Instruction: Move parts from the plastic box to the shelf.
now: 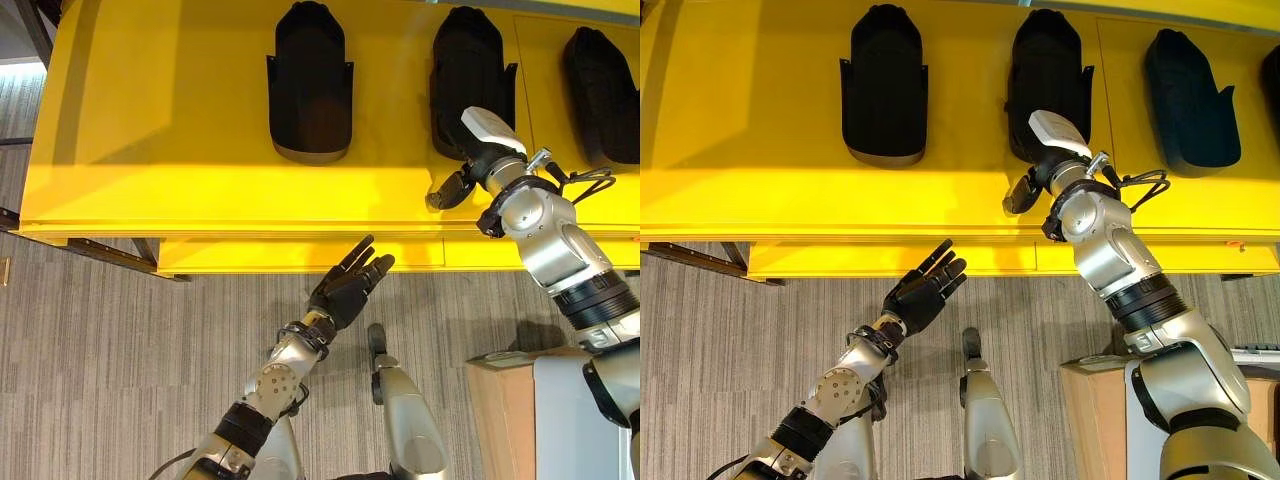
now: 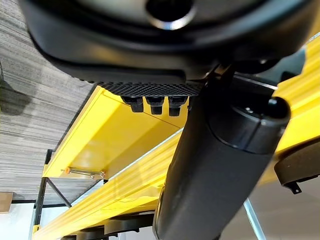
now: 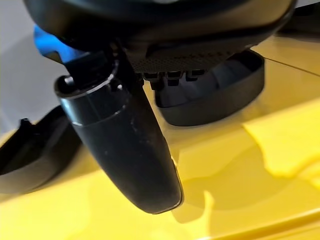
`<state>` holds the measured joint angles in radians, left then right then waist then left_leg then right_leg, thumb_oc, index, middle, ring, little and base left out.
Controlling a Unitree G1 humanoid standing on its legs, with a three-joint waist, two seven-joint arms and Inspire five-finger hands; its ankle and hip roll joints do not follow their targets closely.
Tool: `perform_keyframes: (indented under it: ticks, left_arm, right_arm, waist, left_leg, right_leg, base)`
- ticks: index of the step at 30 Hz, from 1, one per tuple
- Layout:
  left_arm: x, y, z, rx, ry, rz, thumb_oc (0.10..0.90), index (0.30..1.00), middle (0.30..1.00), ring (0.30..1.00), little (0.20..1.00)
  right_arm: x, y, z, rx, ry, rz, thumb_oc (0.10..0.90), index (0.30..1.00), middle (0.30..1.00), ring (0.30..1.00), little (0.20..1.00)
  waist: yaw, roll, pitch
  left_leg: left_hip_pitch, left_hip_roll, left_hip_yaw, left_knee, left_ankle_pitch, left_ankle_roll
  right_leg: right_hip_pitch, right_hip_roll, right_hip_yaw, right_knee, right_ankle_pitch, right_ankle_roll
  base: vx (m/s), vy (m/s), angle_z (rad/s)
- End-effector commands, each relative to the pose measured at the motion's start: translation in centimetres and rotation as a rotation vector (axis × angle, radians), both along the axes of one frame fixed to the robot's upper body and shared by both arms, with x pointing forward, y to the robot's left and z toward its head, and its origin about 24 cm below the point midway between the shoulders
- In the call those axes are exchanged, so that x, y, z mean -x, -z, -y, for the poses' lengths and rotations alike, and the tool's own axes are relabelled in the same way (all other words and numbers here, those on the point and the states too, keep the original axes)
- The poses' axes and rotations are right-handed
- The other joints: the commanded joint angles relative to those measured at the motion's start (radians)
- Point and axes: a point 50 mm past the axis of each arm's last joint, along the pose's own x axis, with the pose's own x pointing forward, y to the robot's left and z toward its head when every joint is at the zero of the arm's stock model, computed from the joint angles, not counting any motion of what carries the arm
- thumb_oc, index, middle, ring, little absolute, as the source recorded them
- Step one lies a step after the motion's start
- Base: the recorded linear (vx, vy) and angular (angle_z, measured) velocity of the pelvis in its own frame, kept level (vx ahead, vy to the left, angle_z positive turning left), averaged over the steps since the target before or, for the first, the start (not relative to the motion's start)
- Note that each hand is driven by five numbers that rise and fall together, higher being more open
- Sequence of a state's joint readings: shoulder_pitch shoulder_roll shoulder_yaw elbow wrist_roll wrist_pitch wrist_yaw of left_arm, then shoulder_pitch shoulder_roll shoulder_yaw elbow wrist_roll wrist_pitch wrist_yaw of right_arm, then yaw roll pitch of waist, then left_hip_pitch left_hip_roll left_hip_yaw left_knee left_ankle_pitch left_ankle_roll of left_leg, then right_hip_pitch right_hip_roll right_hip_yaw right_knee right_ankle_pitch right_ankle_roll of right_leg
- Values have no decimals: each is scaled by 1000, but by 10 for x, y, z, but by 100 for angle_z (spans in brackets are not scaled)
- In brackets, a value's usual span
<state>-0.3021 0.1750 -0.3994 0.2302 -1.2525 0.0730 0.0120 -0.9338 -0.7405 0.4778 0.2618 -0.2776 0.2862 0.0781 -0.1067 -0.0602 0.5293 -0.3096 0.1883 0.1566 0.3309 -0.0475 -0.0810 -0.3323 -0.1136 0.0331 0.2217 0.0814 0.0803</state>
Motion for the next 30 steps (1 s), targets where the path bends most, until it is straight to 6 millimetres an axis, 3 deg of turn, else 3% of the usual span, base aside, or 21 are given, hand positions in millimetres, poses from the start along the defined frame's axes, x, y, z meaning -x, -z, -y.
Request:
perform_keyframes:
  ticks: [1, 4, 7, 8, 13, 22, 28, 30]
  left_arm:
    - [2, -70, 41, 238, 112, 263, 900, 1000, 1000, 1000, 1000]
    - [4, -71, 41, 244, 112, 263, 900, 1000, 1000, 1000, 1000]
    - [5, -71, 41, 261, 107, 262, 900, 1000, 1000, 1000, 1000]
    - [5, -72, 40, 275, 102, 266, 900, 1000, 1000, 1000, 1000]
    - [5, -74, 37, 300, 83, 274, 900, 1000, 1000, 1000, 1000]
    - [10, -73, 32, 342, 74, 270, 900, 1000, 1000, 1000, 1000]
    - [14, -69, 24, 395, 33, 268, 900, 1000, 1000, 1000, 1000]
    - [17, -59, 17, 427, -22, 231, 900, 1000, 1000, 1000, 1000]
  right_arm:
    - [26, -69, -4, 87, -35, 355, 900, 1000, 1000, 1000, 1000]
    - [32, -74, -5, 78, -32, 418, 900, 1000, 1000, 1000, 1000]
    - [44, -89, -10, 21, -49, 646, 900, 1000, 1000, 1000, 1000]
    - [57, -102, -11, -59, -63, 813, 900, 1000, 1000, 1000, 1000]
    - [78, -112, -4, -119, -47, 936, 900, 1000, 1000, 1000, 1000]
    - [90, -111, -11, -168, -130, 1010, 900, 1000, 1000, 1000, 1000]
    - [111, -103, -11, -451, -257, 1130, 900, 1000, 1000, 1000, 1000]
    - [111, -78, -4, -605, -269, 1037, 900, 1000, 1000, 1000, 1000]
  waist:
    - [-9, 13, -47]
    - [-12, 14, -48]
    - [-16, 21, -49]
    - [-20, 31, -53]
    - [-34, 44, -65]
    - [-43, 67, -75]
    - [-51, 77, -121]
    - [-54, 80, -171]
  left_leg:
    - [53, 25, 2, -69, 25, 6]
    - [57, 24, 3, -70, 24, 7]
    - [69, 21, 5, -75, 19, 8]
    - [74, 19, 6, -85, 23, 9]
    - [84, 14, 11, -90, 13, 10]
    - [115, 7, 20, -105, 10, 11]
    - [188, 9, 30, -167, 18, 6]
    - [243, 15, 32, -222, 35, -1]
  right_leg:
    - [18, 15, -15, 205, -214, -23]
    - [19, 14, -13, 206, -215, -25]
    - [25, 12, -8, 209, -222, -25]
    - [24, 12, -6, 203, -217, -25]
    - [27, 6, -8, 204, -222, -22]
    - [45, 0, -2, 200, -228, -27]
    - [105, -14, -2, 163, -229, -23]
    - [161, -27, -13, 118, -222, -15]
  base:
    - [0, 0, 0]
    - [4, 15, -1]
    - [18, 73, -4]
    - [23, 97, -3]
    - [30, 61, -1]
    - [16, 60, -4]
    - [82, 106, -2]
    - [223, 190, 0]
